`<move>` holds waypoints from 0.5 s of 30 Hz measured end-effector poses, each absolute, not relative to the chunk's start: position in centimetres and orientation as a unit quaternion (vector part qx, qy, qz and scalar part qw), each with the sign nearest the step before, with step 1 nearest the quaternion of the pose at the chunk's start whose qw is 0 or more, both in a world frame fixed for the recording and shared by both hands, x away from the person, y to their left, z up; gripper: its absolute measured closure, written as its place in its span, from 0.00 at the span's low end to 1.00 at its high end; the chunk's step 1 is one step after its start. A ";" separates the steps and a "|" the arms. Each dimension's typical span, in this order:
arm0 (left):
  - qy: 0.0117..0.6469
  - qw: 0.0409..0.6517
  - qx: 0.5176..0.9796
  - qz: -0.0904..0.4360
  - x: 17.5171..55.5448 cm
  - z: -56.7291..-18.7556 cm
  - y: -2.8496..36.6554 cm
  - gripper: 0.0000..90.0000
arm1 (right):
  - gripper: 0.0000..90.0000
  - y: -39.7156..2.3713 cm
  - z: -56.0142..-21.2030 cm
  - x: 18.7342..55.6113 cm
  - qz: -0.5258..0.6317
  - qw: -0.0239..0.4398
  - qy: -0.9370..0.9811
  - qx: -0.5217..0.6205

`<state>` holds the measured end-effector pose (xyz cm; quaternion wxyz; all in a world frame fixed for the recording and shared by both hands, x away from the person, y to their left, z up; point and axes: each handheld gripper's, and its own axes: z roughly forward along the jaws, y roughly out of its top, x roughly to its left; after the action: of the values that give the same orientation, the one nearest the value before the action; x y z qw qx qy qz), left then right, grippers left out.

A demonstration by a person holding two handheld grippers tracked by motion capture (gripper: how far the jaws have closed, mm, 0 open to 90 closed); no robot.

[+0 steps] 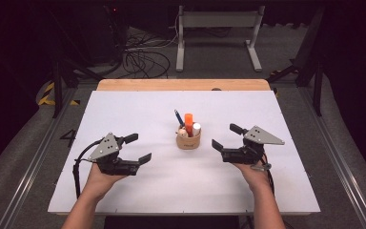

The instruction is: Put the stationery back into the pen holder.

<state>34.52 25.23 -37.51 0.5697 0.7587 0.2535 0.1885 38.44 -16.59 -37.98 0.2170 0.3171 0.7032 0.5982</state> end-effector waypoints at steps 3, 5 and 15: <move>0.254 0.568 0.760 0.188 34.5 -37.5 25.3 0.17 | 0.07 -17.2 -38.1 38.4 0.597 0.217 0.702 0.323; 0.254 0.569 0.759 0.188 34.5 -37.5 25.4 0.17 | 0.06 -17.7 -38.0 38.4 0.594 0.220 0.701 0.327; 0.255 0.570 0.758 0.190 34.5 -37.3 25.7 0.17 | 0.02 -19.0 -38.2 38.2 0.587 0.222 0.701 0.338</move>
<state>34.49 25.71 -37.29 0.5696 0.7579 0.2550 0.1899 38.17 -18.97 -38.21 0.2223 0.3379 0.7014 0.5869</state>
